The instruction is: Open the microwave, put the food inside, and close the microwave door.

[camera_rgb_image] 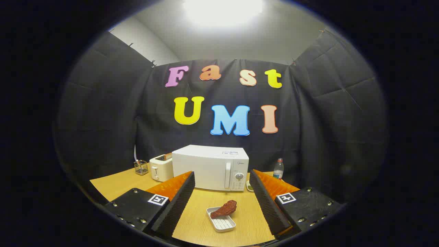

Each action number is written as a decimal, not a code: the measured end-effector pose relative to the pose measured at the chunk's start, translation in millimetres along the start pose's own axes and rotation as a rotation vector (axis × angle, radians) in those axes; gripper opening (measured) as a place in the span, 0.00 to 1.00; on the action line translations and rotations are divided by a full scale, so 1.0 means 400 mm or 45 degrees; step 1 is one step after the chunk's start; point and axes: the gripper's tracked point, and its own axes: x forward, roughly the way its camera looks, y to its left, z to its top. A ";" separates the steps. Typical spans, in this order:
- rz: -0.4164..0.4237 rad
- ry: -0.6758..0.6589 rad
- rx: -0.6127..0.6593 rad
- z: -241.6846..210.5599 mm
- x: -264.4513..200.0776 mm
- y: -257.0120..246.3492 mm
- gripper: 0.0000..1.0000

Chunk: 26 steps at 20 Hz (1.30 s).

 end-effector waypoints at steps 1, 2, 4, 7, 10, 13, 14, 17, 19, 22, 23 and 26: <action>0.001 0.001 0.000 0.003 0.000 0.000 0.99; 0.001 0.001 -0.001 0.000 0.001 -0.001 0.99; 0.003 0.002 -0.001 -0.001 0.000 0.003 0.99; 0.004 0.004 0.001 -0.002 0.001 0.002 0.99; 0.005 -0.002 0.013 0.002 -0.001 0.001 0.99; 0.008 -0.006 0.020 0.007 -0.004 -0.002 0.99; 0.006 -0.005 0.019 0.005 -0.004 -0.002 0.99; 0.011 -0.002 0.013 0.002 -0.005 0.003 0.99; 0.007 -0.002 0.011 0.004 -0.002 0.001 0.99; 0.006 0.003 0.009 -0.001 0.003 0.003 0.99; 0.004 0.001 0.010 0.001 0.005 0.001 0.99; 0.006 0.002 0.010 -0.004 0.006 0.006 0.99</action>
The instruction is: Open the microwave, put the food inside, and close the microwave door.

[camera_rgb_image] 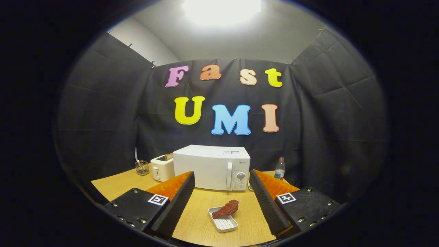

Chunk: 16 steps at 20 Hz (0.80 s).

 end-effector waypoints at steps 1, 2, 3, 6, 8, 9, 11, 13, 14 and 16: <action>-0.001 -0.002 0.003 0.000 0.001 0.000 0.99; 0.000 -0.002 0.006 0.001 0.004 0.001 0.99; 0.002 -0.002 0.009 -0.001 0.005 0.001 0.99; 0.009 -0.007 0.027 -0.004 0.021 0.003 0.99; 0.009 -0.002 0.037 -0.014 0.033 0.004 0.99; 0.009 0.003 0.040 -0.019 0.040 0.004 0.99; 0.009 0.013 0.043 -0.031 0.059 0.005 0.99; 0.011 0.004 0.043 -0.035 0.077 0.011 0.99; 0.014 -0.007 0.042 -0.036 0.092 0.014 0.99; 0.030 -0.010 0.034 -0.050 0.125 0.025 0.99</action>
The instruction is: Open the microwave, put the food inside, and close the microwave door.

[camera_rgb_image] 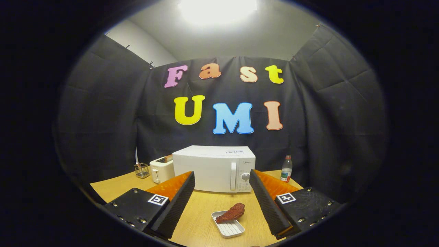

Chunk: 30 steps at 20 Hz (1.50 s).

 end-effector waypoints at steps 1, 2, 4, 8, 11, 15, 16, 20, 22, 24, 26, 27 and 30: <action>0.006 0.000 0.000 -0.008 0.019 0.003 0.99; 0.015 -0.008 0.001 -0.011 0.044 0.006 0.99; 0.009 -0.008 0.003 -0.033 0.092 -0.003 0.99; 0.037 0.019 0.058 -0.077 0.206 -0.003 0.99; 0.025 0.042 0.115 -0.107 0.299 -0.020 0.99; -0.049 0.080 0.124 -0.163 0.428 -0.054 0.99; -0.065 0.091 0.112 -0.177 0.458 -0.062 0.99; -0.134 0.140 0.116 -0.238 0.570 -0.087 0.99; -0.136 0.189 0.134 -0.281 0.621 -0.091 0.99; -0.192 0.203 0.118 -0.307 0.670 -0.122 0.99; -0.238 0.207 0.106 -0.334 0.713 -0.147 0.99; -0.247 0.207 0.112 -0.345 0.731 -0.152 0.99; -0.245 0.211 0.126 -0.370 0.772 -0.158 0.80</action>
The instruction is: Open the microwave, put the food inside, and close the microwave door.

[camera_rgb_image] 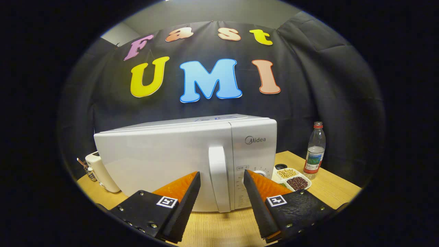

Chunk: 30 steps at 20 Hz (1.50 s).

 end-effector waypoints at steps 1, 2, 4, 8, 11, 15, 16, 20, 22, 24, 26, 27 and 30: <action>0.007 -0.014 -0.005 0.002 0.010 0.004 0.80; -0.006 -0.012 -0.016 -0.003 0.021 -0.002 0.79; 0.013 -0.004 -0.002 -0.010 0.024 0.012 0.41; -0.013 0.008 -0.007 -0.011 0.015 0.005 0.25; 0.010 0.032 0.050 -0.015 0.009 0.010 0.12; -0.001 0.016 -0.008 -0.018 -0.040 0.016 0.12; 0.009 0.006 -0.031 -0.024 -0.076 0.018 0.11; 0.129 0.038 -0.013 -0.052 -0.228 0.070 0.11; 0.199 0.051 0.004 -0.062 -0.294 0.103 0.11; 0.264 0.049 -0.003 -0.073 -0.363 0.143 0.11; 0.337 0.037 -0.007 -0.085 -0.434 0.195 0.11; 0.378 0.031 -0.011 -0.093 -0.470 0.225 0.11; 0.477 0.007 -0.003 -0.117 -0.561 0.321 0.11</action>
